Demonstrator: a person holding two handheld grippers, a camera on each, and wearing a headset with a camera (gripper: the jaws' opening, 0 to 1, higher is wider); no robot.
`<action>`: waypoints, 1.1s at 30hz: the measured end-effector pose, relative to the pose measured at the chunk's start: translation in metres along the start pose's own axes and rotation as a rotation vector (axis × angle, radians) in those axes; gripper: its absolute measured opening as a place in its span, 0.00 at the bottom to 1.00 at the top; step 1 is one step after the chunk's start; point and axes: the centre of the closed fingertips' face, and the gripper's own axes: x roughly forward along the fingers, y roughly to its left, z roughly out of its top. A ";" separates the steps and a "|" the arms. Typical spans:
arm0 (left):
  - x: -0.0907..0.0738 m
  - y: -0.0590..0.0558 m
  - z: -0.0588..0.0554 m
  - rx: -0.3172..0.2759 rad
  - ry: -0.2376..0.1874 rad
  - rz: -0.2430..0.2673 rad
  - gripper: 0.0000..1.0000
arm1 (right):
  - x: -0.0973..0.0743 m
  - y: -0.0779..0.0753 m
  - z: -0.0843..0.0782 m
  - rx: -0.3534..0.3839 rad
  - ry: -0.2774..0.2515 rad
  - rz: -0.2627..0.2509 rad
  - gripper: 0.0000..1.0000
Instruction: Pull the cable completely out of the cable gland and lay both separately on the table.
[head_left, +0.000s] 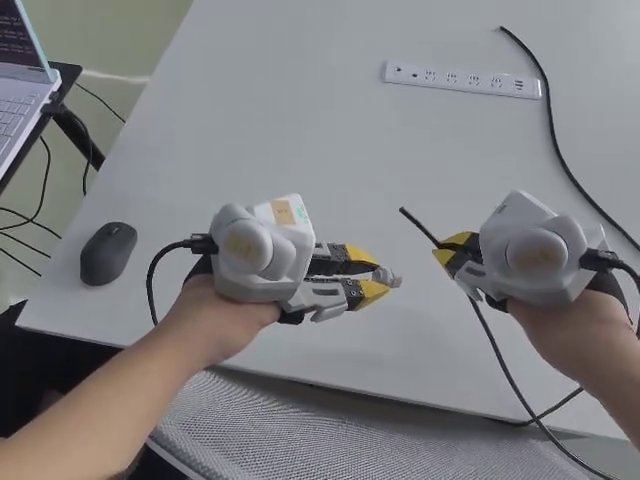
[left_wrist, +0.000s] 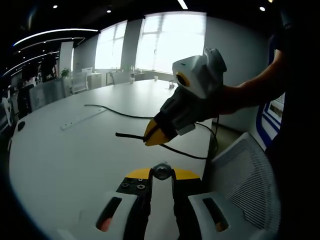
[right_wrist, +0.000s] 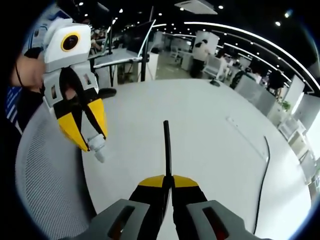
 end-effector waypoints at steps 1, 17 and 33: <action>-0.001 0.000 -0.002 0.001 0.000 -0.001 0.15 | 0.001 0.000 0.000 0.000 0.001 0.000 0.00; -0.015 0.009 -0.020 -0.012 -0.009 -0.027 0.15 | 0.034 -0.001 0.027 -0.039 0.049 -0.003 0.00; -0.025 0.012 -0.060 -0.037 0.016 -0.046 0.15 | 0.081 0.020 0.062 -0.161 0.067 0.072 0.00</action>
